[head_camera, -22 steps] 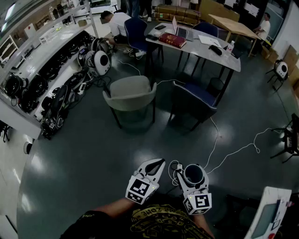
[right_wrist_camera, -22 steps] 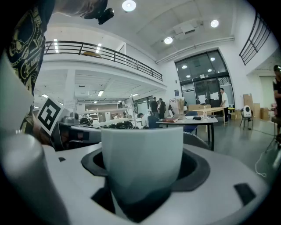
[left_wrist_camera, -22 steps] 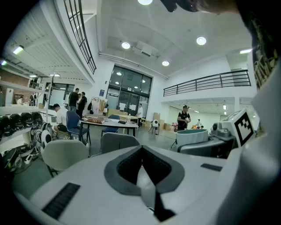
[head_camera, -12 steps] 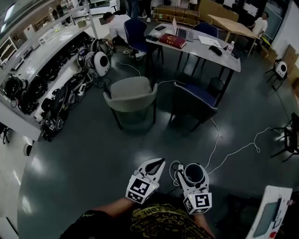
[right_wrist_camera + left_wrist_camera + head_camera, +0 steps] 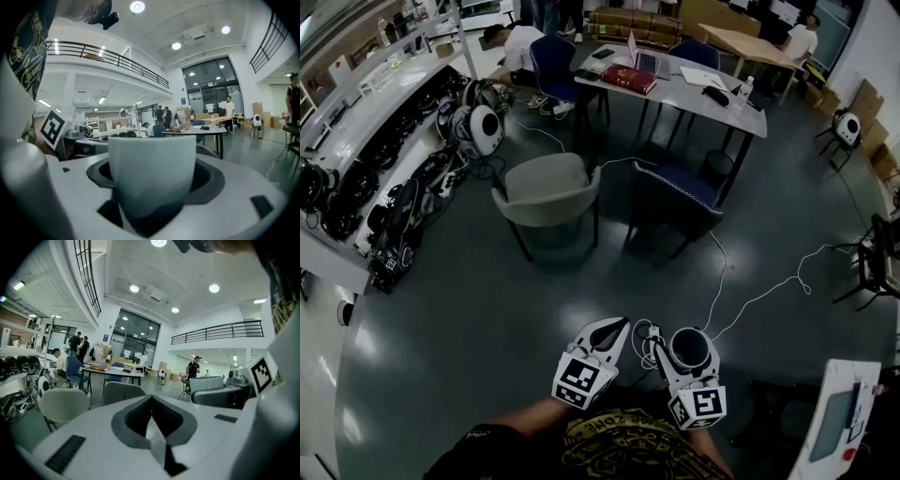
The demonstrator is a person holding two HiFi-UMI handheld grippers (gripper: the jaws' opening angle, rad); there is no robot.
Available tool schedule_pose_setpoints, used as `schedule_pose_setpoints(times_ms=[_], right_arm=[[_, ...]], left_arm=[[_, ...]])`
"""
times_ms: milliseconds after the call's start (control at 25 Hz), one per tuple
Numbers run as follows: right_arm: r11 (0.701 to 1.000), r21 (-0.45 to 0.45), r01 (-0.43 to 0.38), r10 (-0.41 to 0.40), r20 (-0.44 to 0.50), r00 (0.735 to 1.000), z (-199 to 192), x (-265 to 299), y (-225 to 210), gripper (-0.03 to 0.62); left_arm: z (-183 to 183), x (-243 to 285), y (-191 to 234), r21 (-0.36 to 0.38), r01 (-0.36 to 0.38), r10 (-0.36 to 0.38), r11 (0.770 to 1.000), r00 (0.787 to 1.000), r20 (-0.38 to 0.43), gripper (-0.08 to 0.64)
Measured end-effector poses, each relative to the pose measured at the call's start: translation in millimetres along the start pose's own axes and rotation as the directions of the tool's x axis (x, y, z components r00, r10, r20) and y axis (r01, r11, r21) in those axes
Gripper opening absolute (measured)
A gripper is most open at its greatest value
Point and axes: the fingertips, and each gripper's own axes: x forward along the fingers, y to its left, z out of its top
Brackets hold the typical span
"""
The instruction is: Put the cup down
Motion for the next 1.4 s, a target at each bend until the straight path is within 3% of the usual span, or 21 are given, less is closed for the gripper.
schedule_pose_setpoints(times_ms=[360, 880, 1400], right_arm=[[0.996, -0.011, 0.085, -0.085, -0.014, 0.996, 12.7, -16.9, -23.9, 0.382], [0.987, 0.039, 0.157, -0.158, 0.025, 0.987, 24.2, -38.2, -72.7, 0.382], [0.931, 0.132, 0.34, -0.349, 0.053, 0.936, 11.5, -124.5, -160.2, 0.382]], left_arm=[[9.2, 22.9, -23.7, -0.021, 0.079, -0.078, 0.997, 0.997, 0.024, 0.011], [22.6, 62.8, -66.1, 0.022, 0.16, -0.16, 0.987, 0.987, -0.007, 0.011], [12.8, 118.8, -171.8, 0.057, 0.337, -0.332, 0.94, 0.939, -0.084, 0.011]])
